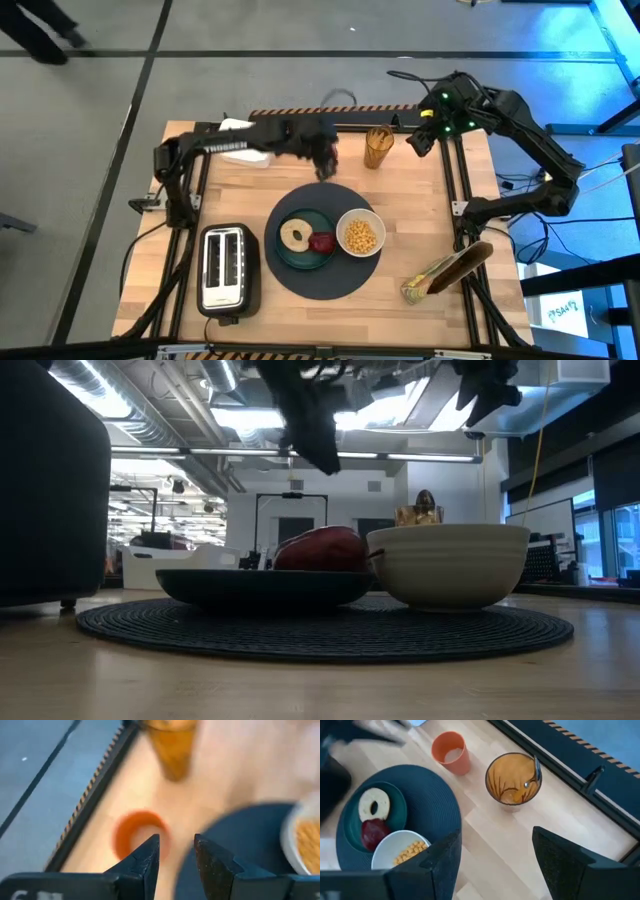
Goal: Arrange a breakfast setting
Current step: Put the orange spoon on the table mat
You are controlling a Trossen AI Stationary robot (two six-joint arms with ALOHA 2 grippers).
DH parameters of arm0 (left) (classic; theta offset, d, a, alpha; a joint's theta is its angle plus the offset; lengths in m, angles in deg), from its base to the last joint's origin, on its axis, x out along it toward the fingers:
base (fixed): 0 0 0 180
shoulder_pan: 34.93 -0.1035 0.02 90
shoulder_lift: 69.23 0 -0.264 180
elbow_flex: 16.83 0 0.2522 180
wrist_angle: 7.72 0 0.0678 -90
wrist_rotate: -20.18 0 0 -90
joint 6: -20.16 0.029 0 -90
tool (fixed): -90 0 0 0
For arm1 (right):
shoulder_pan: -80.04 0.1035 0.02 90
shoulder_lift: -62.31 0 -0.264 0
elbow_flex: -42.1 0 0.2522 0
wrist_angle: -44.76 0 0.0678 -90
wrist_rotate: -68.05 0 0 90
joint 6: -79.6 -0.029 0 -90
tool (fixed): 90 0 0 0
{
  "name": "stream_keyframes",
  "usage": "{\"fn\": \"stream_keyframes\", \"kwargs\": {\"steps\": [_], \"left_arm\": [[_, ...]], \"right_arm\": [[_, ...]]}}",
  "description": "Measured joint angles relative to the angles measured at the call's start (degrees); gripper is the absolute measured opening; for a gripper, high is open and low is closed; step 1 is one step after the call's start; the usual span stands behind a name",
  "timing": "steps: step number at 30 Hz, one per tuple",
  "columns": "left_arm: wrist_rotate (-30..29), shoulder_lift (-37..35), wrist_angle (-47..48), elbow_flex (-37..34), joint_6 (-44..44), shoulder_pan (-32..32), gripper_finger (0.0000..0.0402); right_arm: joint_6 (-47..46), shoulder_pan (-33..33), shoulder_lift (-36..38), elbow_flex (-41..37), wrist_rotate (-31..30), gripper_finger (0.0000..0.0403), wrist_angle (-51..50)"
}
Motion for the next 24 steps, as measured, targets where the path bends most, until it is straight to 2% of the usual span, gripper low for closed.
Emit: {"fn": "stream_keyframes", "kwargs": {"steps": [5, 9, 12, 15, 19, 24], "left_arm": [[1.74, 1.91, -3.58, -0.28, -2.81, -8.19, 0.0117], [8.0, 3.4, -5.85, -0.28, -2.91, -13.02, 0.0117], [11.55, 3.96, -7.4, -0.41, -2.95, -14.25, 0.0117], [12.27, 3.79, -13.16, -0.28, -2.93, -14.18, 0.0117], [13.31, 3.83, -14.18, 3.2, -3.07, -14.21, 0.0117], [13.9, 3.68, -11.69, 9.86, -3.07, -14.34, 0.0117]], "right_arm": [[-3.37, 0.0, 2.0, 0.0, -0.85, 0.0232, -0.32], [-6.26, 0.0, 3.92, 0.0, -2.78, 0.0232, -0.31], [-8.0, 0.02, 4.58, 0.0, -6.62, 0.0232, 0.65], [-10.0, -0.02, 4.29, -0.6, -11.58, 0.0232, 4.57], [-10.47, -0.09, 1.74, -3.01, -11.29, 0.0232, 13.44], [-4.41, -0.13, -5.24, -5.01, -9.83, 0.0232, 19.58]]}}
